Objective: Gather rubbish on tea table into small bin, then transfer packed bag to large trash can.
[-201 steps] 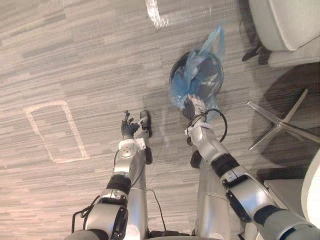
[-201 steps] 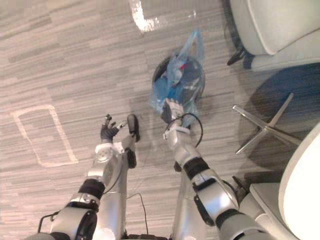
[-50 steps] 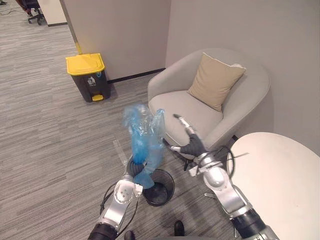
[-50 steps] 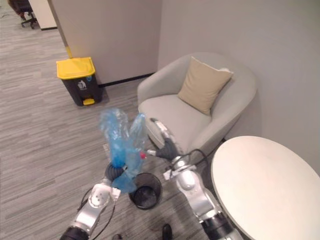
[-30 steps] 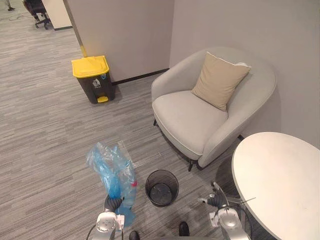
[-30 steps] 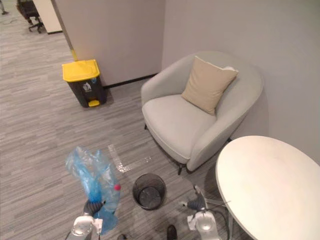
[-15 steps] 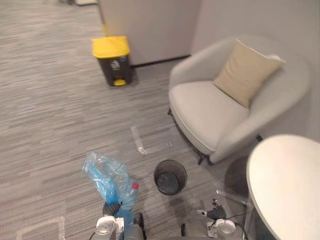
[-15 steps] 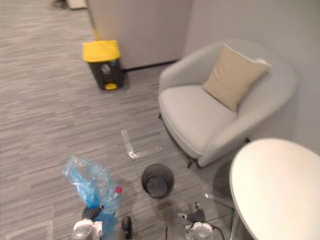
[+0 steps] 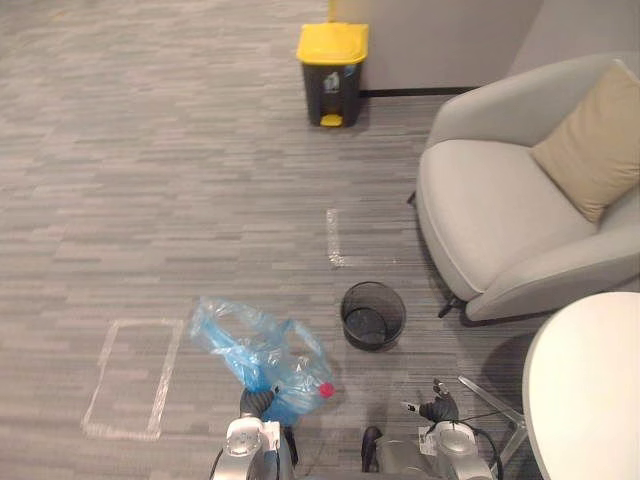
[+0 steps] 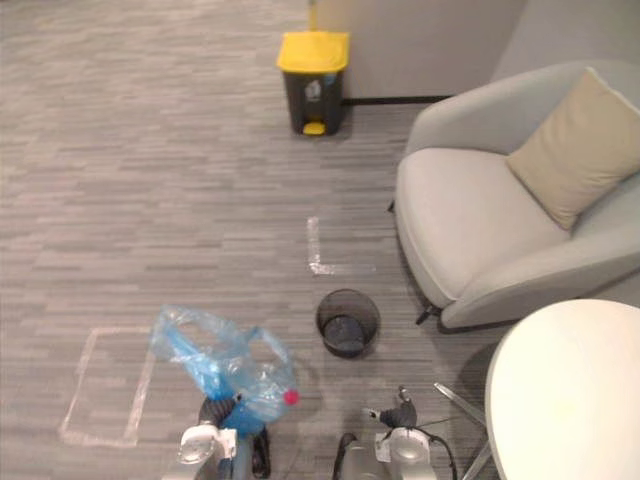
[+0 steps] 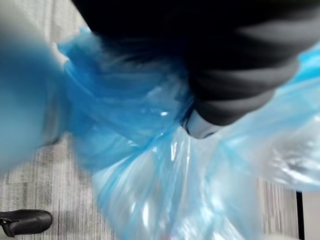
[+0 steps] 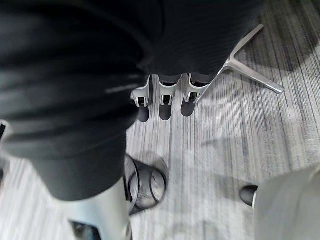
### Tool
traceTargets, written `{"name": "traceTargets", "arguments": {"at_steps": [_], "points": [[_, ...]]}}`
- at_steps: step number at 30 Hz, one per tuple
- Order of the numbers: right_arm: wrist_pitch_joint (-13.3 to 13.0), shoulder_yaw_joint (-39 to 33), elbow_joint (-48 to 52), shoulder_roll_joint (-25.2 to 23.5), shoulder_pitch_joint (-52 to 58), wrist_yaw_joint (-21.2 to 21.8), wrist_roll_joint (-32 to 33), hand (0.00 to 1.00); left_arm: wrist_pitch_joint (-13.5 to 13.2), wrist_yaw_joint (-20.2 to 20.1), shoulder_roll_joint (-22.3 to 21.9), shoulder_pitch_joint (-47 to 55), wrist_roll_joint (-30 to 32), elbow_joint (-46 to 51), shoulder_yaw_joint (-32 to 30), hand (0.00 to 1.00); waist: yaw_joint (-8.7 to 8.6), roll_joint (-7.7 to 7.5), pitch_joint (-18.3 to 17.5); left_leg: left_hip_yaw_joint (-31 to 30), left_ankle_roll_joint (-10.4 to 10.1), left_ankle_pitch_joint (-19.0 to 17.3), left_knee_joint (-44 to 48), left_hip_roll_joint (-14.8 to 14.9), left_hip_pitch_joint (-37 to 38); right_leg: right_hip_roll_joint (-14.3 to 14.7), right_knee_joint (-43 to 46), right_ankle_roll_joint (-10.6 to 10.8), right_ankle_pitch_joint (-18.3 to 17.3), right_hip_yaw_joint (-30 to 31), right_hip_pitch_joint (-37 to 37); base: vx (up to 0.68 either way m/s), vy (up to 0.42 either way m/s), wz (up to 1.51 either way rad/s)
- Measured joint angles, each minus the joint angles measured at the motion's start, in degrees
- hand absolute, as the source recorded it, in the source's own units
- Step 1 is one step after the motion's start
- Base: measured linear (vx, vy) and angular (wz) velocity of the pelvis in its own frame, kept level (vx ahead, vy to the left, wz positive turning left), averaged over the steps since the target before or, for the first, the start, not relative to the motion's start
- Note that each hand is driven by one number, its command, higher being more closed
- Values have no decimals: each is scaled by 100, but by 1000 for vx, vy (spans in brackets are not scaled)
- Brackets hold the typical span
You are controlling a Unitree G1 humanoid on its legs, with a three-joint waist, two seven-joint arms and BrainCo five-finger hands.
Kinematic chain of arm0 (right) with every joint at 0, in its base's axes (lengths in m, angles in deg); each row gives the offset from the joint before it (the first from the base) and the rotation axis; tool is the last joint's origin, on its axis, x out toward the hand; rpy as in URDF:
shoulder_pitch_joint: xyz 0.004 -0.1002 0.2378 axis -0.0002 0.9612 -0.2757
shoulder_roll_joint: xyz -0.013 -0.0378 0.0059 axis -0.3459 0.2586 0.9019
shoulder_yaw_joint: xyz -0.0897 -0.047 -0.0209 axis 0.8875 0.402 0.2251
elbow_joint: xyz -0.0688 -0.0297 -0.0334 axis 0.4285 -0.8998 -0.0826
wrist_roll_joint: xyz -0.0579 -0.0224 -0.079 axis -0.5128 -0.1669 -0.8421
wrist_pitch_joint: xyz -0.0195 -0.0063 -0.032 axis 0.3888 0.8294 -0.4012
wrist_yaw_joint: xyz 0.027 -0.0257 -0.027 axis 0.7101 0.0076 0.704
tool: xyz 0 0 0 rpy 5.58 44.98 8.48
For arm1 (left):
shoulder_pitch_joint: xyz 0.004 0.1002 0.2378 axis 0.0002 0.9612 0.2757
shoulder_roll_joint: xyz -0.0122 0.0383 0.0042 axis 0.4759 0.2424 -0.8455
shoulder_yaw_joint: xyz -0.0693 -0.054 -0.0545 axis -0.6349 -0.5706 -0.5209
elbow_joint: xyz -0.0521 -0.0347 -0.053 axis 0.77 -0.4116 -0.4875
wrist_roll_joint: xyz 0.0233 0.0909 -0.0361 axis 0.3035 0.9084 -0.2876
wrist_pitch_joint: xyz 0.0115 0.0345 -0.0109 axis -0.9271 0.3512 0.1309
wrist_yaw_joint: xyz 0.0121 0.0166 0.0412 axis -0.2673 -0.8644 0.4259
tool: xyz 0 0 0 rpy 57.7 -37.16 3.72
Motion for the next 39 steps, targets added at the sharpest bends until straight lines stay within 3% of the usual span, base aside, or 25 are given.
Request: {"name": "traceTargets", "arguments": {"at_steps": [1,2,7,10,13,14,16,17,19,21,22,24,25,26,28,29,30,31,32,34,37,39], "points": [[-23,-63,-130,13,-34,12,0,0,1,-2,61,-36,9,-119,46,100,-24,17,-2,-4,-161,19,-532,-62,193,4,-174,131,88,-50,79,-90,188,43],[-20,-78,-221,-76,-31,46,1,0,11,-4,194,-56,11,-216,98,100,-24,-71,-42,-16,-95,132,-762,-209,238,-74,-418,206,255,-78,155,-95,231,33],[-1,-79,-382,-106,-2,69,-28,0,26,0,449,3,111,-319,184,100,-31,-81,-56,-52,108,13,-798,-569,190,-316,-1007,455,587,-110,397,-32,186,9],[13,-86,-520,-99,-32,72,-40,0,26,-2,519,41,118,-319,179,100,-41,-86,-68,-99,272,-261,-498,-726,48,-483,-938,649,454,-83,387,50,171,10],[32,-92,-545,-97,11,79,-41,0,27,-2,538,95,118,-318,173,100,-74,-161,-86,-194,368,-625,-97,-897,-7,-734,-376,830,75,-17,317,157,136,22],[40,-93,-541,-81,-9,96,-42,0,32,1,567,146,117,-344,170,100,-83,-192,-111,-255,441,-823,27,-997,14,-904,490,826,46,125,21,214,129,19],[19,-94,-493,-66,-34,116,-33,0,40,3,625,147,114,-360,157,100,-114,-181,-101,-413,518,-915,37,-1023,200,-959,1763,500,302,390,-452,299,136,38],[4,-93,-514,-68,-98,106,-33,0,44,5,663,150,111,-361,111,100,-142,-148,-12,-569,579,-1045,57,-968,465,-873,2493,429,173,573,-718,267,65,41],[1,-49,-535,-69,-130,114,-34,0,44,18,749,122,104,-359,9,100,-156,-212,-9,-675,569,-1197,21,-855,731,-511,2504,361,-245,552,-884,396,-23,37],[-11,-26,-543,-45,-206,111,-34,0,45,15,830,51,104,-376,-6,100,-170,-243,13,-715,517,-1255,-199,-781,1031,-197,2056,276,-291,227,-1203,445,-66,25],[-10,-27,-546,-30,-237,110,-36,0,46,14,831,-31,105,-429,-33,100,-190,-233,27,-721,453,-1236,-446,-752,1277,17,1480,109,-150,-66,-1421,494,-72,17],[-17,-41,-519,-32,-212,109,-42,0,38,6,850,-71,107,-439,-26,100,-245,-257,25,-767,327,-1241,-822,-808,1670,306,353,-65,473,-303,-1485,553,-78,29],[-39,-112,-511,26,-238,113,-37,0,49,4,787,-119,107,-542,-30,100,-381,-146,45,-958,113,-1352,-921,-721,1907,480,229,-543,1134,-263,-1409,612,-74,33],[-34,-200,-500,73,-318,109,-45,0,28,-9,720,-193,111,-534,-20,100,-366,-16,50,-982,-102,-1218,-878,-567,1914,491,356,-638,950,-382,-1392,603,-89,35],[-16,-326,-527,73,-340,124,-46,0,28,-5,621,-286,111,-528,-21,100,-401,7,71,-1043,-263,-939,-794,-585,1948,367,589,-636,660,-479,-1323,452,-96,33],[14,-468,-504,27,-249,131,-36,0,28,-9,500,-282,111,-496,-24,100,-420,17,80,-1100,-339,-621,-507,-622,1993,282,771,-656,466,-628,-1076,538,-153,44],[20,-472,-481,17,-198,126,-41,0,27,-9,431,-253,111,-453,-24,100,-448,15,86,-1099,-340,-451,-124,-603,1991,299,795,-629,395,-718,-862,622,-172,38],[24,-373,-432,24,-121,134,-40,0,23,-14,328,-173,111,-357,-36,100,-442,35,104,-1002,-326,-177,984,-477,1718,381,441,-595,315,-749,-336,676,-94,-8],[14,-242,-199,-68,-57,133,-31,0,-18,-25,173,-8,104,-115,-155,100,-289,25,105,-534,-87,-459,2776,-71,984,565,-222,-588,159,-455,321,459,-21,-35],[10,-232,-72,-96,-171,136,-27,0,-8,-28,107,8,103,-11,-221,100,-100,47,119,-251,245,-922,3460,133,216,671,-497,-564,131,-128,583,300,58,-77],[20,-258,-68,-281,-291,121,-27,0,-4,-27,75,32,102,-8,-363,100,83,-105,208,-193,244,-1215,2714,107,-417,558,-704,-479,86,399,963,446,151,-100],[19,-347,-52,-366,-268,92,-27,0,-2,-23,19,24,102,0,-402,100,111,-134,233,-419,123,-1060,1562,-12,-740,356,-753,-170,-104,636,1238,413,295,-65]]}}
